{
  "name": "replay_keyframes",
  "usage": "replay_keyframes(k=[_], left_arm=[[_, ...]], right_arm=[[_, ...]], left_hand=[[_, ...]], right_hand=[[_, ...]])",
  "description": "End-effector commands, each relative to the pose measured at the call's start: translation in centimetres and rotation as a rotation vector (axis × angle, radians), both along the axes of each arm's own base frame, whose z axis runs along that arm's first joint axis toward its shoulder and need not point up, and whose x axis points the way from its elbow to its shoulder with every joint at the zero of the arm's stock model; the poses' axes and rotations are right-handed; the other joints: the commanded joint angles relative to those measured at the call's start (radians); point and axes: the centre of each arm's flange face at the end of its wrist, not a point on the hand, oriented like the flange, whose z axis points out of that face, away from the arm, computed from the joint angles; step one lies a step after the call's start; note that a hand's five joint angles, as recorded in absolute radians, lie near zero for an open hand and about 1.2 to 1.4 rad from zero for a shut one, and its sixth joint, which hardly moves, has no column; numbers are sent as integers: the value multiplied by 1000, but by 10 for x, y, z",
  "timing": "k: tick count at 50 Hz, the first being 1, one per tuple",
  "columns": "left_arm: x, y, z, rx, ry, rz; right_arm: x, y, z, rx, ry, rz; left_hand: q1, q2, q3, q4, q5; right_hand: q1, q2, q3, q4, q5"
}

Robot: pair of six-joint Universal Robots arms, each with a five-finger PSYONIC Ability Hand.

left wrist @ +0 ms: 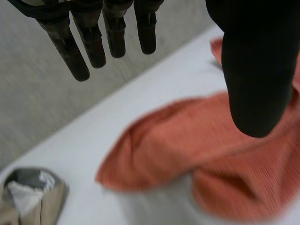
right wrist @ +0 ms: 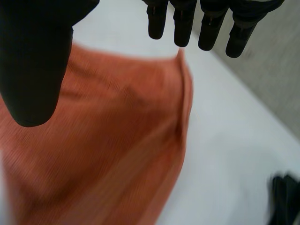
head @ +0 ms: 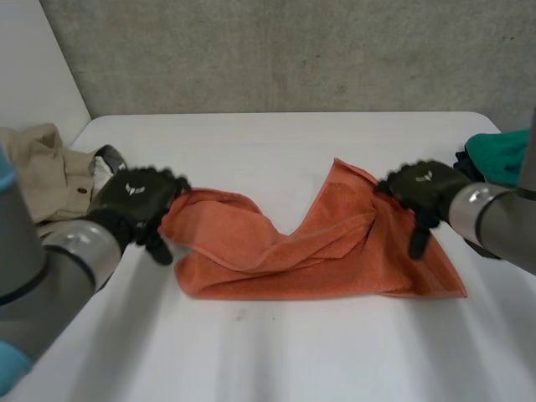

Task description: Fold the laundry.

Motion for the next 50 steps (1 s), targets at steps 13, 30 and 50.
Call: replay_keyframes(k=[13, 30, 50], left_arm=[[32, -6, -65, 246, -132, -148], [5, -24, -81, 86, -71, -158], [-8, -34, -101, 74, -76, -148]], right_arm=[[-56, 15, -72, 35, 113, 34], [-53, 7, -97, -35, -5, 39], [-49, 7, -89, -37, -63, 20]], left_hand=[[64, 74, 77, 71, 72], [61, 71, 74, 68, 69], [788, 797, 801, 795, 796]], right_hand=[[174, 191, 185, 185, 182], [654, 672, 666, 666, 663], [1146, 1163, 1157, 1158, 1154]])
